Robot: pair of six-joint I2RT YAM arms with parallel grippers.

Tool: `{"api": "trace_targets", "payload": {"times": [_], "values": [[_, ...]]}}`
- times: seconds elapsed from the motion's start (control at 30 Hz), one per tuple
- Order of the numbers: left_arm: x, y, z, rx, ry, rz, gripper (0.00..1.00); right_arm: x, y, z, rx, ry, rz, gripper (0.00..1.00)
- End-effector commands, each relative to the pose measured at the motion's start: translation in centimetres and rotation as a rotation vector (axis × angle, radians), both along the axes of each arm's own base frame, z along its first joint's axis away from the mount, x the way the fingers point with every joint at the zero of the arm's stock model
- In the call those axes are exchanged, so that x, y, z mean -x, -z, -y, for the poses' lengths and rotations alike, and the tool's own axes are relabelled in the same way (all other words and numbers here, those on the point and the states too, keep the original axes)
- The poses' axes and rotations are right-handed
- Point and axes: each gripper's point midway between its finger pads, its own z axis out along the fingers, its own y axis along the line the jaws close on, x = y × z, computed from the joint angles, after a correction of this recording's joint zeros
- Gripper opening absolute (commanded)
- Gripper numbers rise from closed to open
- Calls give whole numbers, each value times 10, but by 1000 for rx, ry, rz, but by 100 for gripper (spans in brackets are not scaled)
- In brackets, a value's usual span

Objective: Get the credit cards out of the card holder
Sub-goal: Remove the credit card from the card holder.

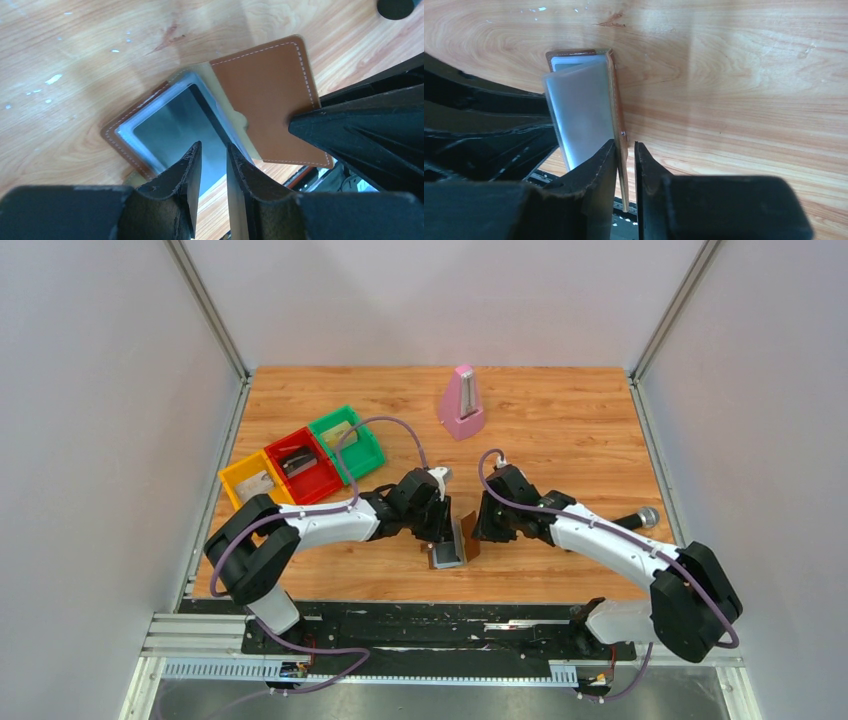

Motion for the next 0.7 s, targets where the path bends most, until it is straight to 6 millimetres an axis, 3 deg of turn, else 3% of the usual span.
{"api": "trace_targets", "payload": {"times": [0.0, 0.07, 0.2, 0.4, 0.67], "values": [[-8, -23, 29, 128, 69, 37, 33, -7, -25, -1, -30, -6, 85, 24], [-8, -25, 33, 144, 82, 39, 33, -5, -33, 2, -32, -8, 94, 29], [-12, -27, 37, 150, 86, 50, 33, -2, -51, 1, -70, -29, 133, 28], [-19, -23, 49, 161, 95, 51, 33, 10, -72, -23, -239, -157, 181, 22], [-31, -11, 56, 123, 90, 57, 33, 17, -59, -39, -329, -203, 157, 17]]}}
